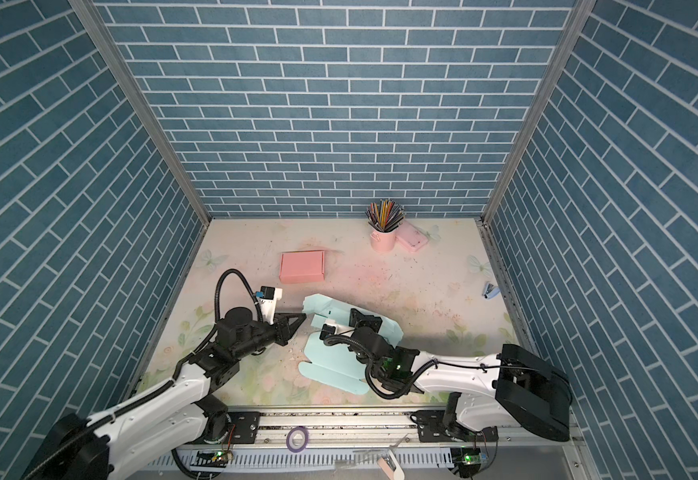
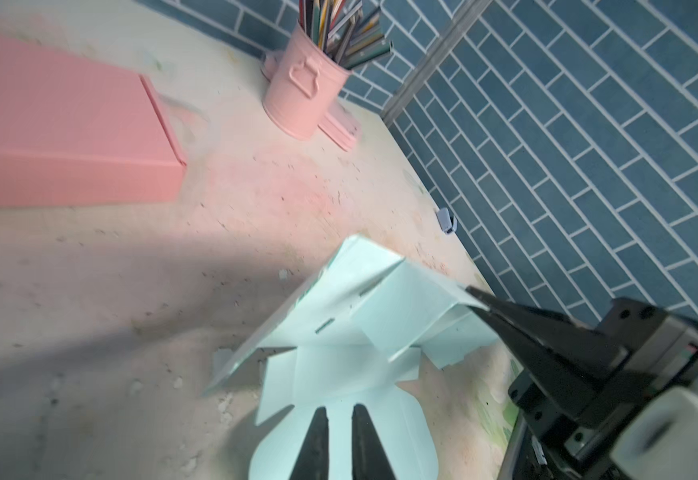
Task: Fold the paper box
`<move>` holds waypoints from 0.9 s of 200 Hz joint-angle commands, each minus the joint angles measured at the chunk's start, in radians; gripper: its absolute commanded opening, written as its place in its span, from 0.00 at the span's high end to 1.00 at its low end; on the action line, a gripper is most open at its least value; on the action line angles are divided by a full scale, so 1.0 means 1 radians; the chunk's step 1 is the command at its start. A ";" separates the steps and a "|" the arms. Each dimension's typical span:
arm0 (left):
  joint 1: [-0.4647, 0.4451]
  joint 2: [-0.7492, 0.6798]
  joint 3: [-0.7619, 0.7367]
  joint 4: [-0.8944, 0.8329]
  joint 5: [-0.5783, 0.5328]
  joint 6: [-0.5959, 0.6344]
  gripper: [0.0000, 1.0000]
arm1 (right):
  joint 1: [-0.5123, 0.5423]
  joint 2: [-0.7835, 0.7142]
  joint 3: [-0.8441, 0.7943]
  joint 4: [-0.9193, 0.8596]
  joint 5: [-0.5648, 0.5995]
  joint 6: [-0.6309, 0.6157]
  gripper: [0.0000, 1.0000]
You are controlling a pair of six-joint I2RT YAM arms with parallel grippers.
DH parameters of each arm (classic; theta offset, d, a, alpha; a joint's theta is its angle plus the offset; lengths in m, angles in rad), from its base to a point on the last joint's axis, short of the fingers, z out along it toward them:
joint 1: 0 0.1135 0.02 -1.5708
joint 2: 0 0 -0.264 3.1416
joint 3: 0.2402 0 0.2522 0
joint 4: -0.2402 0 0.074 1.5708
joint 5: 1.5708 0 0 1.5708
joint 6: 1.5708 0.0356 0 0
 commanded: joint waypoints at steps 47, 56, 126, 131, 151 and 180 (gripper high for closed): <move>0.275 0.101 0.103 -0.085 0.098 0.034 0.85 | 0.043 0.079 0.052 0.048 0.047 -0.138 1.00; 0.277 0.163 0.140 -0.091 0.081 0.062 0.86 | 0.052 0.103 0.061 0.049 0.057 -0.158 1.00; 0.205 0.531 0.258 -0.010 0.072 0.193 0.82 | 0.067 0.150 0.070 0.078 0.065 -0.214 1.00; 0.190 0.549 0.259 0.004 0.075 0.197 0.82 | 0.066 0.155 0.070 0.083 0.064 -0.218 1.00; 0.160 0.601 0.234 0.116 0.111 0.177 0.81 | 0.066 0.179 0.073 0.103 0.062 -0.239 1.00; 0.137 0.651 0.218 0.211 0.149 0.158 0.80 | 0.066 0.211 0.081 0.121 0.067 -0.258 1.00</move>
